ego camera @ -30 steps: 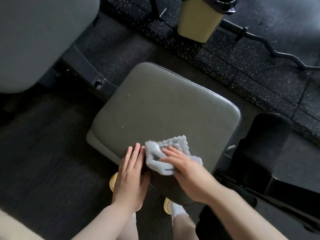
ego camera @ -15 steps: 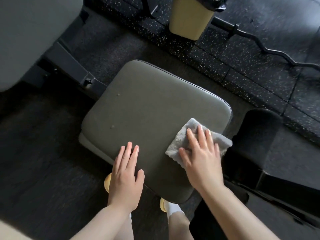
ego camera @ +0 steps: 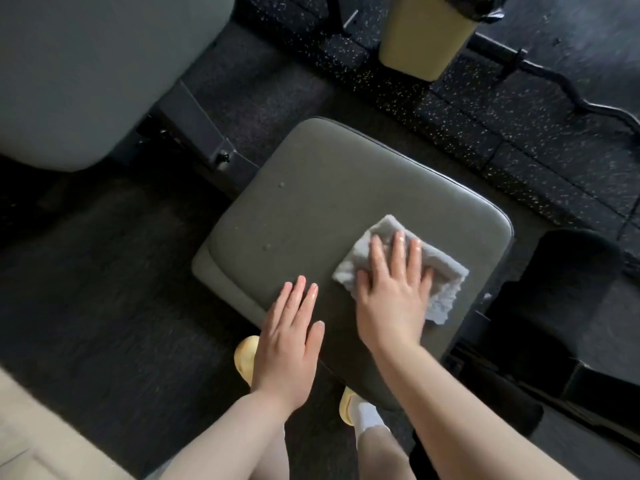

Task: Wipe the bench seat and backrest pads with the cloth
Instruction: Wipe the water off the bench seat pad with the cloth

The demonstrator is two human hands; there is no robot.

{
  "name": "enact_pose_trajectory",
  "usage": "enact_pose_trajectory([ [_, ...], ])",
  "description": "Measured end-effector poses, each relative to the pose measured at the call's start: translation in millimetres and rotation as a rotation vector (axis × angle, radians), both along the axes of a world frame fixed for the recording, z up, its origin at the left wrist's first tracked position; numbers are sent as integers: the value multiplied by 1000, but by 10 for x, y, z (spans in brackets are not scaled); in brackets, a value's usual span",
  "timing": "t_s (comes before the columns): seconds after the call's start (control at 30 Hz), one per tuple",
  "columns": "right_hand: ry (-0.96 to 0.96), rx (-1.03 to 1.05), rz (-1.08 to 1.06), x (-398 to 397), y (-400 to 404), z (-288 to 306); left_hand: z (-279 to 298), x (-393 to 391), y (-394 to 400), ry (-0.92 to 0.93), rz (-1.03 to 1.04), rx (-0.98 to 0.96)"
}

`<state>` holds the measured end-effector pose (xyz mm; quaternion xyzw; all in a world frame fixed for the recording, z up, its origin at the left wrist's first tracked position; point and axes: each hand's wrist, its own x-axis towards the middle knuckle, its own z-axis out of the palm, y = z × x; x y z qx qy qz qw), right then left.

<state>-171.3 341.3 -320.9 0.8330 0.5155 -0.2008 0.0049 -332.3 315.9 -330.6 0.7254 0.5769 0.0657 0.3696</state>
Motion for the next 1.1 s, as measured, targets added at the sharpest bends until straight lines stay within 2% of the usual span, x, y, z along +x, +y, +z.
enact_pose_trajectory([
  [0.03, 2, 6, 69, -188, 23, -28, -12, -7, -16, 13, 9, 5],
  [0.1, 0, 45, 345, -331, -124, -16, -48, -54, -51, 76, 15, 16],
  [0.17, 12, 47, 564, -99, -328, 34, -86, -126, -81, 141, -28, 34],
  [0.2, 14, 50, 610, 96, -378, 69, -103, -160, -87, 155, -53, 31],
  [0.27, -26, 14, 504, 519, -341, 117, -125, -192, -69, 149, -69, 23],
  [0.37, -97, -20, 122, 917, 127, 114, -119, -174, -72, 137, -47, 22],
  [0.43, -90, -59, -170, 916, 577, 77, -94, -117, -81, 109, -10, 22],
  [0.5, -83, -61, -278, 671, 889, 60, -83, -70, -77, 79, 50, 6],
  [0.57, -31, -28, -74, 404, 870, -44, -83, -48, -59, 52, 81, 8],
  [0.67, 15, 86, 494, 493, 577, -54, -76, -62, -33, 55, 72, 11],
  [0.73, -6, 94, 644, 819, 688, -51, -85, -87, -19, 53, 46, 6],
  [0.8, -47, 10, 451, 888, 965, -53, -97, -117, -23, 48, 19, 21],
  [0.87, -21, -51, 65, 635, 1381, -85, -88, -121, -19, 44, 11, 25],
  [0.9, 15, -76, -43, 439, 1577, -90, -90, -117, -17, 36, 18, 20],
  [0.93, 42, -86, -52, 242, 1702, -96, -94, -110, -18, 28, 29, 14],
  [0.97, 57, -78, 38, 79, 1736, -108, -102, -101, -23, 24, 42, 9],
  [1.03, 47, -35, 370, -95, 1579, -151, -111, -92, -35, 26, 46, 22],
  [1.1, 52, 35, 643, -14, 1272, -151, -103, -93, -35, 36, 35, 40],
])
